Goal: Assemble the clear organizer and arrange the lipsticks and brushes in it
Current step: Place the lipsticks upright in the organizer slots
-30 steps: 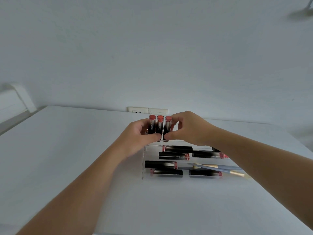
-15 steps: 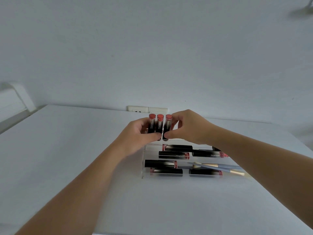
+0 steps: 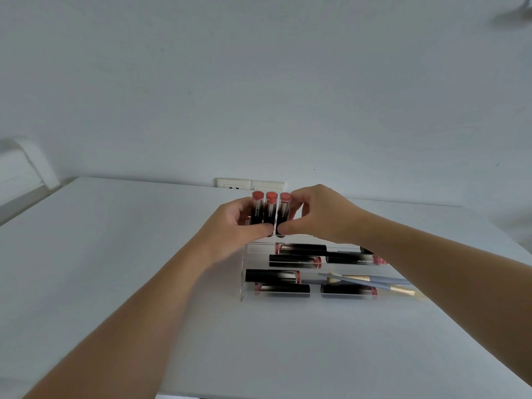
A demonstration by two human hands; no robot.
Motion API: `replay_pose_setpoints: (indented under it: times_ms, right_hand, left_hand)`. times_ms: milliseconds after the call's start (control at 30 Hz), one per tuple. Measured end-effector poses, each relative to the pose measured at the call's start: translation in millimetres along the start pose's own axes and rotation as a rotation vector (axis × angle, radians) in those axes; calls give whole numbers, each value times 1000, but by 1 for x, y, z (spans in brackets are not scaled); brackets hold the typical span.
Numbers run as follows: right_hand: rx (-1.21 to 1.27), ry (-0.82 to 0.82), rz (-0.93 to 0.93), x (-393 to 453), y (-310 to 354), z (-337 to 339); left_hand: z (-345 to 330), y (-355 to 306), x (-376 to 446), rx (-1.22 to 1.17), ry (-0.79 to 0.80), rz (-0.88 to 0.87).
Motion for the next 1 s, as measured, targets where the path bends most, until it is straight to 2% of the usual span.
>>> replay_pose_setpoints:
  times_ms: [667,867,1000]
  right_hand:
    - [8,7,-24,-2,1,6]
    - [-74,-43,-13,-17,-12,45]
    - [-220,33,-41,-29,-28,84]
  left_hand:
    - [2,2,0,15,-8,-2]
    - [2,2,-1,30,2,30]
    - [2,0,-3,68,31,35]
Point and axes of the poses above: each hand's wrist, its own x-axis towards the middle knuckle, its own z-axis out of the back of the hand, y = z × x, the point moved 1 cm from there along x, towards the middle knuckle, and after that the axes turned 4 degrees about -y, right-handed, at the moved point
